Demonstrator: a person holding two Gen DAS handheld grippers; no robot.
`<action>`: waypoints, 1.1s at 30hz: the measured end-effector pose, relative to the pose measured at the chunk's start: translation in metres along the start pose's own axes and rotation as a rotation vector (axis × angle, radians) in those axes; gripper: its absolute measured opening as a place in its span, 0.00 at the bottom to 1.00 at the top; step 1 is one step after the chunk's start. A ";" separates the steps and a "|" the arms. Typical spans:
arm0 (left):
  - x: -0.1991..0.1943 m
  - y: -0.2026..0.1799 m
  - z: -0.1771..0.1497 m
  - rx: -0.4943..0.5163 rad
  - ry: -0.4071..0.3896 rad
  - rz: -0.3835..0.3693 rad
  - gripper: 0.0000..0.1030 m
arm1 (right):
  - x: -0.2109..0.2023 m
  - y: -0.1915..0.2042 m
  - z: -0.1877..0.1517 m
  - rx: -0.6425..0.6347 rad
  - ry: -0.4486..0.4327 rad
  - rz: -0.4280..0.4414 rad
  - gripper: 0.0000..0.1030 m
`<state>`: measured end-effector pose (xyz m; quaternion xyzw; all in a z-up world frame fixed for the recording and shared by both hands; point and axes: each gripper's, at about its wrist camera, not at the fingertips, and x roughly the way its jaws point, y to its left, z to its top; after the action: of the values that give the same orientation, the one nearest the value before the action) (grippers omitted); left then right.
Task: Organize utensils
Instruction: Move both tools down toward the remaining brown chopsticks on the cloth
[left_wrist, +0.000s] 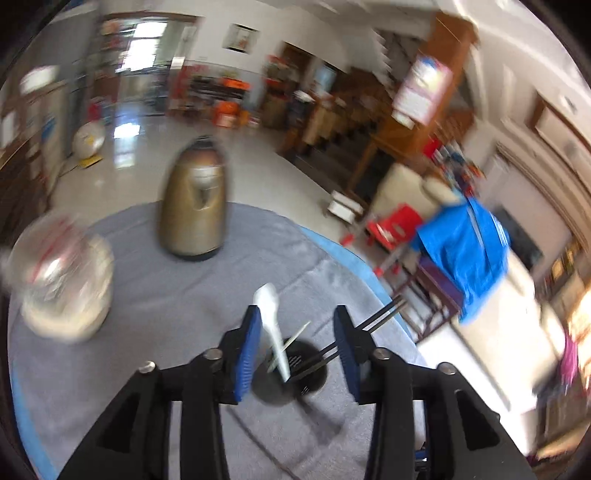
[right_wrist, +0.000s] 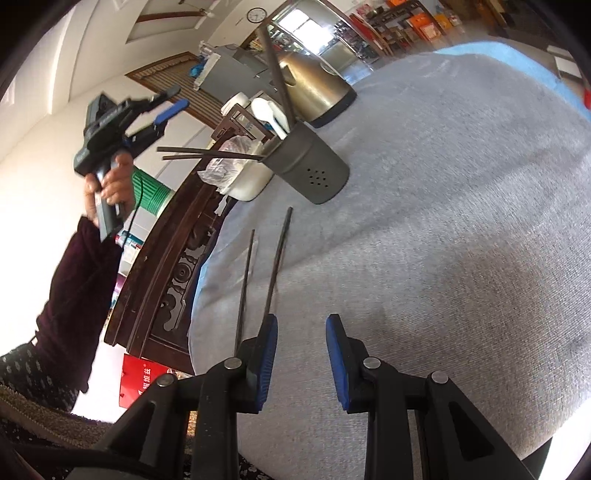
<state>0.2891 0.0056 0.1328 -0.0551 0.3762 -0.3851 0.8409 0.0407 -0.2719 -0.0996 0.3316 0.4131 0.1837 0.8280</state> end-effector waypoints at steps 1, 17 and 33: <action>-0.010 0.010 -0.015 -0.046 -0.016 0.027 0.48 | -0.001 0.002 -0.001 -0.003 -0.001 0.003 0.29; -0.058 0.027 -0.256 -0.281 0.093 0.414 0.48 | 0.064 0.075 0.039 -0.175 0.056 -0.068 0.29; -0.074 0.031 -0.256 -0.284 0.060 0.501 0.48 | 0.223 0.096 0.065 -0.281 0.200 -0.454 0.06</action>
<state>0.1042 0.1286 -0.0178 -0.0664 0.4529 -0.1103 0.8822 0.2221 -0.1004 -0.1299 0.0929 0.5270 0.0809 0.8409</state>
